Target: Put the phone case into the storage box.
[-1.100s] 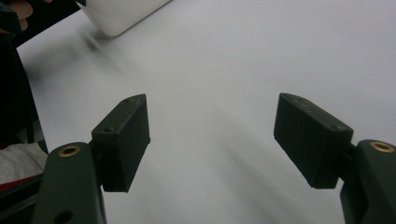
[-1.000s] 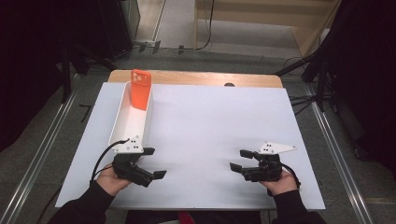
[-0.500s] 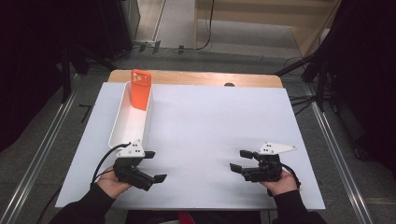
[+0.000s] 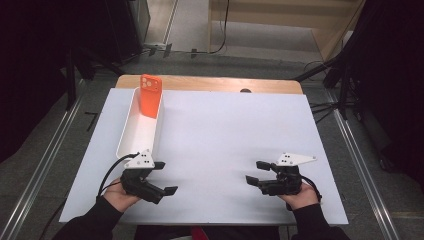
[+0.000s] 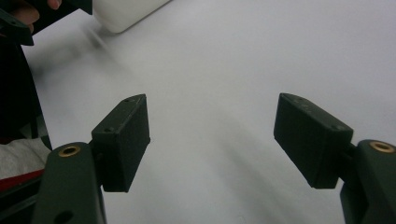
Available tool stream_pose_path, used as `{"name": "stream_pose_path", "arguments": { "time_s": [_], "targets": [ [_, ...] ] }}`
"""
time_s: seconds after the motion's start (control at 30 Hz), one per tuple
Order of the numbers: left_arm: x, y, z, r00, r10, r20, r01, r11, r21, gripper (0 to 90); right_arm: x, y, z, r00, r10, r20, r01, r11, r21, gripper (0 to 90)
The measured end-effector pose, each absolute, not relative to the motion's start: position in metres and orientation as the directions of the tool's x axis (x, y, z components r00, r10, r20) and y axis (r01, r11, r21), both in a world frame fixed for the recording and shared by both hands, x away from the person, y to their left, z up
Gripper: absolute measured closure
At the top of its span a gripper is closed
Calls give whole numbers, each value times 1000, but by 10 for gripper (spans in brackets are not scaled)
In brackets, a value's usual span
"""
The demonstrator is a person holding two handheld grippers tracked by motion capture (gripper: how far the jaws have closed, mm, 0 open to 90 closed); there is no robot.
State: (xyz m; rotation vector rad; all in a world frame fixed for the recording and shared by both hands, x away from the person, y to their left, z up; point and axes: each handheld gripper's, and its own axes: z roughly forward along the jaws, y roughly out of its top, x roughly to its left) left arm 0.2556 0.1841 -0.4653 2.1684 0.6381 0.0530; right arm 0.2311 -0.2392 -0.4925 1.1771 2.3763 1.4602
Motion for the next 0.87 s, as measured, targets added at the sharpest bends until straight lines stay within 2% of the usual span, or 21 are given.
{"name": "stream_pose_path", "arguments": {
  "time_s": [0.87],
  "targets": [
    [255, 183, -466, 873, 454, -175, 418, -513, 750, 62, 231, -239, -493, -696, 660, 283, 553, 240, 798, 255]
  ]
}}
